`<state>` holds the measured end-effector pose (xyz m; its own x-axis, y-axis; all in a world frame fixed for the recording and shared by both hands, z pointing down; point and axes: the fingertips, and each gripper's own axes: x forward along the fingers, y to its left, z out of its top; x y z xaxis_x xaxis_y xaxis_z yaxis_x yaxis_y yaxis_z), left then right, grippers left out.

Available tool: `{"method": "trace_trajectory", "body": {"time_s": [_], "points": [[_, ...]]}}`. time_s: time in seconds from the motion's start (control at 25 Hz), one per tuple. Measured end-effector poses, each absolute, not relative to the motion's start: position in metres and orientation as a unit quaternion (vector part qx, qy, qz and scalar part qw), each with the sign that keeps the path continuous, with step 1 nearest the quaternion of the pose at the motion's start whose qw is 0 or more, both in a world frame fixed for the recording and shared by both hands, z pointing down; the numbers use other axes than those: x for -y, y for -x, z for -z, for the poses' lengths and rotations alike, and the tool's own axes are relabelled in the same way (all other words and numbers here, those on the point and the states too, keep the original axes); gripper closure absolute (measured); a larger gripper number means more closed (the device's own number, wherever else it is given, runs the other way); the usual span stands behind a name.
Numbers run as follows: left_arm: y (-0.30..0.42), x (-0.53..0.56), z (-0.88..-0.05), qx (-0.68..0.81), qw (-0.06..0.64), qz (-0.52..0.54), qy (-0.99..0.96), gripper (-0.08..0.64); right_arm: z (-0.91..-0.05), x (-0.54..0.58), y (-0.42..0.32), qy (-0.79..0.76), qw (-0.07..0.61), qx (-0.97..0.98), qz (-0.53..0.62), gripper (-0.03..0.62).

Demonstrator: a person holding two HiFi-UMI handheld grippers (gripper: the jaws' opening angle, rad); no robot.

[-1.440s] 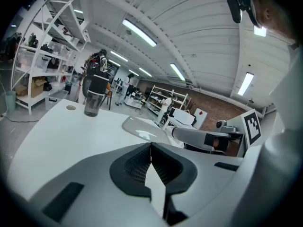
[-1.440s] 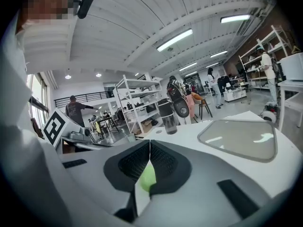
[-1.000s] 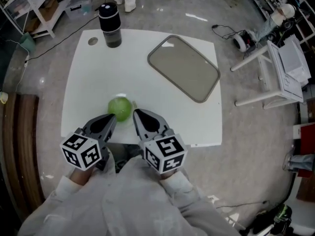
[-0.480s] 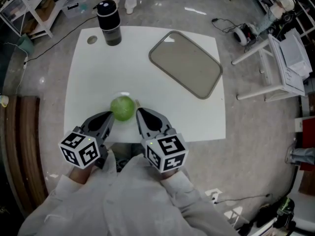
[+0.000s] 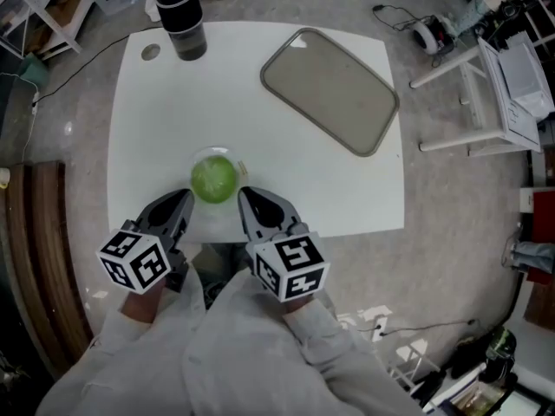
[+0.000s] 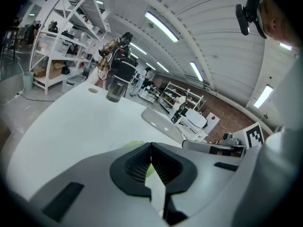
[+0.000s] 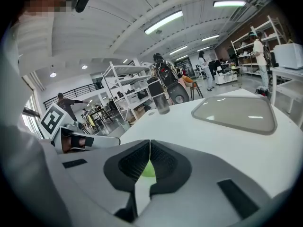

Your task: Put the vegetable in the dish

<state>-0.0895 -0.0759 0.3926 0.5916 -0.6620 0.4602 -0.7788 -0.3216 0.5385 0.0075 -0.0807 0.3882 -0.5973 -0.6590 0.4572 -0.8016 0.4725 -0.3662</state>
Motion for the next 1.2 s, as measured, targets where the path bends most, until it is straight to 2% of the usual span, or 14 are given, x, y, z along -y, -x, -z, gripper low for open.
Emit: {"method": "trace_trajectory", "body": {"time_s": [0.56,1.2], "points": [[0.103,0.071,-0.45,0.447,0.456,-0.099,-0.763,0.551,-0.444,0.079,-0.013,-0.445,0.148,0.81,-0.352,0.577],[0.114,0.071,-0.491,0.47,0.484,-0.135,-0.726,0.549,-0.484,0.076,-0.015,-0.467,0.181,0.774,-0.387,0.575]]}}
